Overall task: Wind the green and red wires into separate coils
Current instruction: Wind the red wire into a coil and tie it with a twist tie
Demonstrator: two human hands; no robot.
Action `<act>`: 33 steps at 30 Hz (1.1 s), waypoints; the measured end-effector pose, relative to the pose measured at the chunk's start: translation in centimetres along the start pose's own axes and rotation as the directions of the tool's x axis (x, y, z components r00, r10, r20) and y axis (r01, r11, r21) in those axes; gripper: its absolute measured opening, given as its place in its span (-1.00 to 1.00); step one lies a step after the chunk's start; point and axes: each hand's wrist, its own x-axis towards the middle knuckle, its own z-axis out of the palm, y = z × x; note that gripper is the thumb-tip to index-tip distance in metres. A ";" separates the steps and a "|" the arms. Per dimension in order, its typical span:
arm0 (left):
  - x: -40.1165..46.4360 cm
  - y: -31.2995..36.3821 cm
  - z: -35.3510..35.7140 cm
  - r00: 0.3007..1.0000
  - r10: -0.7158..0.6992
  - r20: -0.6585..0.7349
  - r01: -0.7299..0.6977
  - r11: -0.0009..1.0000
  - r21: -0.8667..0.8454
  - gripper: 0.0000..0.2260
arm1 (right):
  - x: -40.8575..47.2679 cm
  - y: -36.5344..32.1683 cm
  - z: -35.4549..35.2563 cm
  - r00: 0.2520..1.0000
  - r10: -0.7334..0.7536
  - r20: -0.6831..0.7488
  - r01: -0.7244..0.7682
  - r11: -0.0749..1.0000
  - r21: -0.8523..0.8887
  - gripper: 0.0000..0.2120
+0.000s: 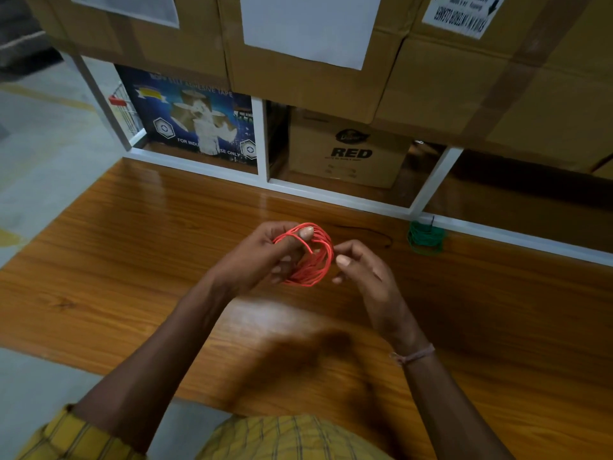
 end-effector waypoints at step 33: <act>2.9 -1.1 2.2 0.955 -0.233 -0.181 0.269 0.941 0.207 0.00 | -1.1 3.2 1.1 0.983 0.169 -0.066 -0.129 0.907 0.400 -0.77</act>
